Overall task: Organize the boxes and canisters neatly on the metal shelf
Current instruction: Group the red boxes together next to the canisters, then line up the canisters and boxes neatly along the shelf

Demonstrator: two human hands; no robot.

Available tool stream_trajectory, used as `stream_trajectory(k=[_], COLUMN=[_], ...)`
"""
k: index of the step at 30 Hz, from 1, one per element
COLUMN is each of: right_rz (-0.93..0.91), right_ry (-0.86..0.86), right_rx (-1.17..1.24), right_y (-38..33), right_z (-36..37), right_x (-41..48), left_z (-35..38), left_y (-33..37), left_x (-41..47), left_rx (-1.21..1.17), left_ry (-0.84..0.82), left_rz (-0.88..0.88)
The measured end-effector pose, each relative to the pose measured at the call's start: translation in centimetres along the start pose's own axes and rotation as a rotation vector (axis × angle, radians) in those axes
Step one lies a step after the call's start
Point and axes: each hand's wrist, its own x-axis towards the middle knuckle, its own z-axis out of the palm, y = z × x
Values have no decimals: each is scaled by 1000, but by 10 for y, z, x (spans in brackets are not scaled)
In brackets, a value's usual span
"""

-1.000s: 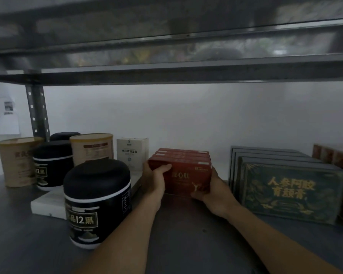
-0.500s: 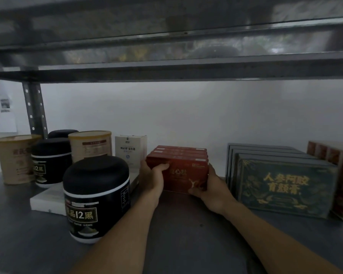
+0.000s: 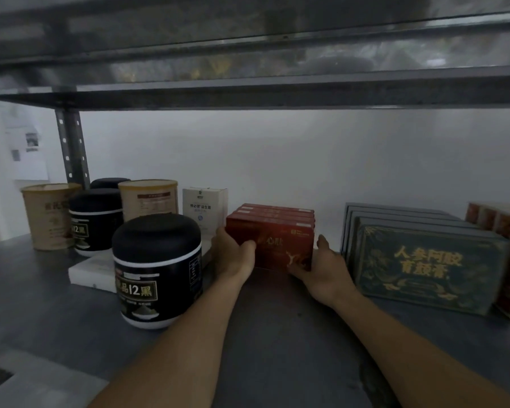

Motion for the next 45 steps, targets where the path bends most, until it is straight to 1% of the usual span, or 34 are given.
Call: stream_trajectory(k=[4, 8, 12, 15, 18, 20, 22, 26, 30, 33, 35, 40, 43, 45], right_rz=[45, -38, -163, -212, -200, -162, -142, -93, -38, -12, -2, 11, -53, -102], right_ry=[66, 78, 9, -34, -54, -82, -137, -212, -220, -136, -84, 52, 122, 129], right_rx=[-110, -158, -89, -70, -41, 18, 99, 303, 468, 552, 577, 563, 547, 568], right_y=[-9, -13, -19, -28, -40, -52, -68, -109, -145, -161, -166, -178, -185, -194], right_z=[-10, -13, -16, -21, -23, -19, -9, 26, 66, 86, 93, 104, 109, 113], right_x=[-24, -44, -57, -72, -86, -95, -103, -116, -118, -114, -111, -110, -111, -110], left_z=[-5, -13, -29, -50, -80, -104, -130, -183, -232, -261, -274, -292, -298, -303], left_y=[3, 8, 8, 6, 9, 6, 1, -12, -27, -37, -42, -52, -57, -60], left_x=[-19, -44, -75, -100, -125, -136, -141, -136, -125, -113, -107, -87, -76, -64], left_rx=[131, 252, 374, 410, 404, 399, 374, 315, 285, 265, 251, 236, 196, 159], left_ry=[-21, -52, -86, -154, -188, -172, -148, -62, -44, -18, -22, -24, -16, -5], left_rz=[19, 73, 181, 253, 372, 464, 507, 465, 430, 420, 375, 326, 331, 335])
